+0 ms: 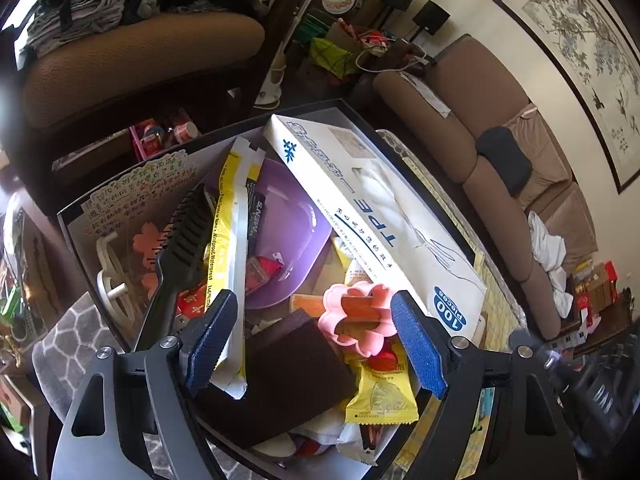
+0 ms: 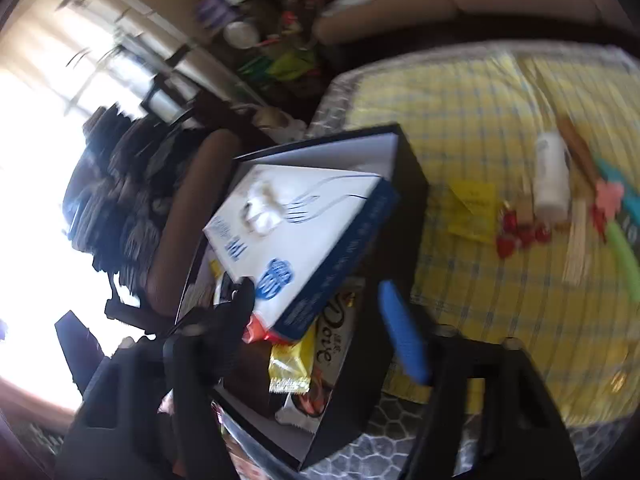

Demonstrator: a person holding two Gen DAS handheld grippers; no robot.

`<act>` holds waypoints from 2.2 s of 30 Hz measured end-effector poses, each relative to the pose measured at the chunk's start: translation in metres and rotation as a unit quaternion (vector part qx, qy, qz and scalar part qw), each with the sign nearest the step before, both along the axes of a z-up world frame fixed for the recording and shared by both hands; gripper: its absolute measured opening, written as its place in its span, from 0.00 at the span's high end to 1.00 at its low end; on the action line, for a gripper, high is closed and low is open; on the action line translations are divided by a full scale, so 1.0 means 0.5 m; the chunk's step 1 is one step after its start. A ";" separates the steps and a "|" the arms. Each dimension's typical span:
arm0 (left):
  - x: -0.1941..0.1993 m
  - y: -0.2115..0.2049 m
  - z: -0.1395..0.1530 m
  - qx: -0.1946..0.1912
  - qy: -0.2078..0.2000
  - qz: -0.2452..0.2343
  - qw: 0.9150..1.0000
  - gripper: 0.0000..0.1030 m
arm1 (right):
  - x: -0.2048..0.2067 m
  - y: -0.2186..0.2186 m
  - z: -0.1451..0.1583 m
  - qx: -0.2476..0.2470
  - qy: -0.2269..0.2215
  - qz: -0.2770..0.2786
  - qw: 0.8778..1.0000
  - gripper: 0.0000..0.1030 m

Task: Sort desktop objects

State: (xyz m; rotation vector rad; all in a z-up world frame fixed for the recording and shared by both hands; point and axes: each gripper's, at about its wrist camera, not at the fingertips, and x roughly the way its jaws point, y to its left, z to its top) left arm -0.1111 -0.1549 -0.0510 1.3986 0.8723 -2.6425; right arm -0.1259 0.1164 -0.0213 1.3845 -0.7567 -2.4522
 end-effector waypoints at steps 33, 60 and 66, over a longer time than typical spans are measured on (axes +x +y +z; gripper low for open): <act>0.008 0.010 0.000 -0.010 -0.011 -0.008 1.000 0.20 | -0.005 -0.079 -0.013 -0.003 0.037 -0.013 0.999 0.93; 0.034 0.207 0.068 -0.096 0.014 -0.136 0.986 0.14 | 0.117 0.238 0.022 0.016 0.030 -0.140 0.990 0.78; 0.058 0.360 0.066 -0.130 0.010 -0.220 0.967 0.09 | 0.169 0.343 -0.041 0.020 -0.012 -0.180 0.983 0.46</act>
